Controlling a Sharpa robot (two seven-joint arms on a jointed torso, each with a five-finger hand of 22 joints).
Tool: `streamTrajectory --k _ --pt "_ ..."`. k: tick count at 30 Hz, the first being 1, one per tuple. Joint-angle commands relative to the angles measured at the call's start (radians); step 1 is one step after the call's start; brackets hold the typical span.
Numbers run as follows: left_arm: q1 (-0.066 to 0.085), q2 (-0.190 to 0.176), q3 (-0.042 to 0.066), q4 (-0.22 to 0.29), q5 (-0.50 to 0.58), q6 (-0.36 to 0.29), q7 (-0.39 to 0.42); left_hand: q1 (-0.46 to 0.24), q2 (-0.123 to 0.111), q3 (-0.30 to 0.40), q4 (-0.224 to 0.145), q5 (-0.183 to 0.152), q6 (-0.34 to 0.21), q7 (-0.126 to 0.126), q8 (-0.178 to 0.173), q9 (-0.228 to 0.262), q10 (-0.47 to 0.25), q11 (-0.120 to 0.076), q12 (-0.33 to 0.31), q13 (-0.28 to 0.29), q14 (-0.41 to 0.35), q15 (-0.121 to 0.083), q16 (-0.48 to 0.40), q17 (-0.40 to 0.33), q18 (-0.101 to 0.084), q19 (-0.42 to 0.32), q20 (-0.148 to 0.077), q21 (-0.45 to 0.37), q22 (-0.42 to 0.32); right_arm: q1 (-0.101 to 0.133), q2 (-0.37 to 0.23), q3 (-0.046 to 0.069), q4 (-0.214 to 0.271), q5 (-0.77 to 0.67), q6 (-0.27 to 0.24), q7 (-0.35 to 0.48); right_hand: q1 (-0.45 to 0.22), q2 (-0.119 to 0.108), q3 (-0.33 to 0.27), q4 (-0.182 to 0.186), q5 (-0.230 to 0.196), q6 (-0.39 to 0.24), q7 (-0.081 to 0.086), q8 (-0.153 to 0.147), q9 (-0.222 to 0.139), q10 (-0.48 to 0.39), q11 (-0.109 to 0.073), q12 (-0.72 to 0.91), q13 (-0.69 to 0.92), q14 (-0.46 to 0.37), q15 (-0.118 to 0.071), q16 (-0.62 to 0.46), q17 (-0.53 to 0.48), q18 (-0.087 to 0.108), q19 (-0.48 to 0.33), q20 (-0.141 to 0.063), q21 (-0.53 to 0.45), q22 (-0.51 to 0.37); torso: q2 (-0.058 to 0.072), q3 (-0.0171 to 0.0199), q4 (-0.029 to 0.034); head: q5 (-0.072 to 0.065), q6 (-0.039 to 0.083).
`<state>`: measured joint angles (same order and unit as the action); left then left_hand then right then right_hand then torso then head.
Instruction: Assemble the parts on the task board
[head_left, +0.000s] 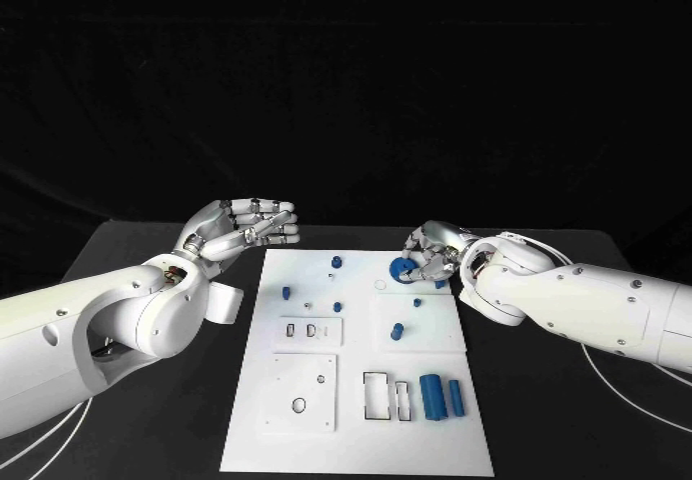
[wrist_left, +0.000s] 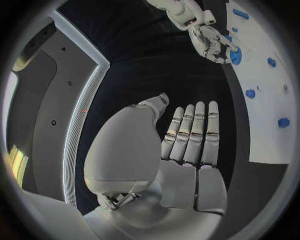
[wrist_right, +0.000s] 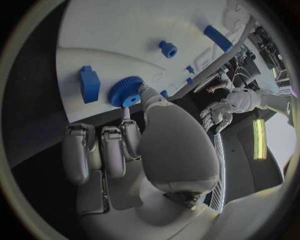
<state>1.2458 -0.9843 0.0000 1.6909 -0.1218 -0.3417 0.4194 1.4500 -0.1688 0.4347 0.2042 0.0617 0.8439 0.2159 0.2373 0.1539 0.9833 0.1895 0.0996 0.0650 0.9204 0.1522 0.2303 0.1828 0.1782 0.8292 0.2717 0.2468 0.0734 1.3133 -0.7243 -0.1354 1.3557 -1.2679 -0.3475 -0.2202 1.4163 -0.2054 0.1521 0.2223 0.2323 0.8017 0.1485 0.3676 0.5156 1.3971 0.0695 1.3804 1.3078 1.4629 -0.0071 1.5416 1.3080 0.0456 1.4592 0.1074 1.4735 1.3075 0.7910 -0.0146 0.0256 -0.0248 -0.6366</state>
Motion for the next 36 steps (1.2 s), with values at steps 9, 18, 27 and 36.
streamTrajectory --k 9,18,27,36 --pt "0.001 0.000 0.001 0.003 0.003 0.018 0.004 0.004 -0.007 0.010 0.000 -0.003 -0.009 0.036 -0.007 -0.001 0.000 0.009 -0.009 0.000 0.002 0.008 -0.005 0.002 0.006 0.009 0.002 -0.006 -0.002 -0.008 0.008 -0.001 -0.016 -0.052 0.043 -0.014 0.018 0.007 0.020 0.004 0.005 0.015 0.001 0.006 -0.002 0.008 -0.002 0.010 0.059 0.091 0.005 0.005 0.184 -0.011 0.019 0.000 0.005 0.138 0.001 0.0008 0.0008 0.001 -0.002" --pt "0.001 -0.002 0.001 0.003 0.003 0.018 0.003 0.004 -0.007 0.010 0.000 -0.003 -0.009 0.036 -0.007 -0.001 0.000 0.009 -0.009 0.000 0.002 0.008 -0.005 0.002 0.006 0.009 0.002 -0.006 -0.002 -0.012 0.008 -0.001 -0.017 -0.067 0.039 -0.012 0.041 0.007 0.068 0.008 0.007 0.040 -0.004 0.004 -0.012 0.013 -0.007 0.018 0.067 0.091 0.001 0.005 0.186 -0.012 0.021 -0.004 0.007 0.143 0.000 0.0013 0.0000 0.004 -0.005" --pt "0.001 -0.001 0.001 0.001 0.003 0.018 0.002 0.005 -0.006 0.013 -0.002 -0.003 -0.009 0.035 -0.007 -0.001 0.000 0.009 -0.010 0.000 0.002 0.008 -0.006 0.002 0.006 0.009 0.002 -0.007 -0.002 -0.012 0.003 -0.001 0.008 -0.075 -0.043 0.031 0.055 -0.004 0.218 0.005 0.007 0.114 -0.022 0.003 -0.025 0.035 -0.024 0.039 0.089 0.092 -0.013 0.007 0.192 -0.017 0.035 -0.016 0.021 0.165 0.000 0.0013 0.0004 0.006 -0.004" --pt "0.001 -0.001 0.001 -0.001 0.003 0.018 0.002 0.005 -0.006 0.013 -0.002 -0.003 -0.009 0.035 -0.007 -0.001 0.000 0.009 -0.010 0.000 0.002 0.008 -0.006 0.002 0.006 0.009 0.002 -0.007 -0.002 -0.009 0.001 0.000 0.061 -0.201 -0.156 0.042 0.027 -0.026 0.290 -0.013 0.004 0.142 -0.032 0.005 -0.020 0.044 -0.032 0.045 0.096 0.093 -0.021 0.008 0.194 -0.024 0.053 -0.024 0.039 0.189 -0.001 0.0000 -0.0007 0.007 0.000"
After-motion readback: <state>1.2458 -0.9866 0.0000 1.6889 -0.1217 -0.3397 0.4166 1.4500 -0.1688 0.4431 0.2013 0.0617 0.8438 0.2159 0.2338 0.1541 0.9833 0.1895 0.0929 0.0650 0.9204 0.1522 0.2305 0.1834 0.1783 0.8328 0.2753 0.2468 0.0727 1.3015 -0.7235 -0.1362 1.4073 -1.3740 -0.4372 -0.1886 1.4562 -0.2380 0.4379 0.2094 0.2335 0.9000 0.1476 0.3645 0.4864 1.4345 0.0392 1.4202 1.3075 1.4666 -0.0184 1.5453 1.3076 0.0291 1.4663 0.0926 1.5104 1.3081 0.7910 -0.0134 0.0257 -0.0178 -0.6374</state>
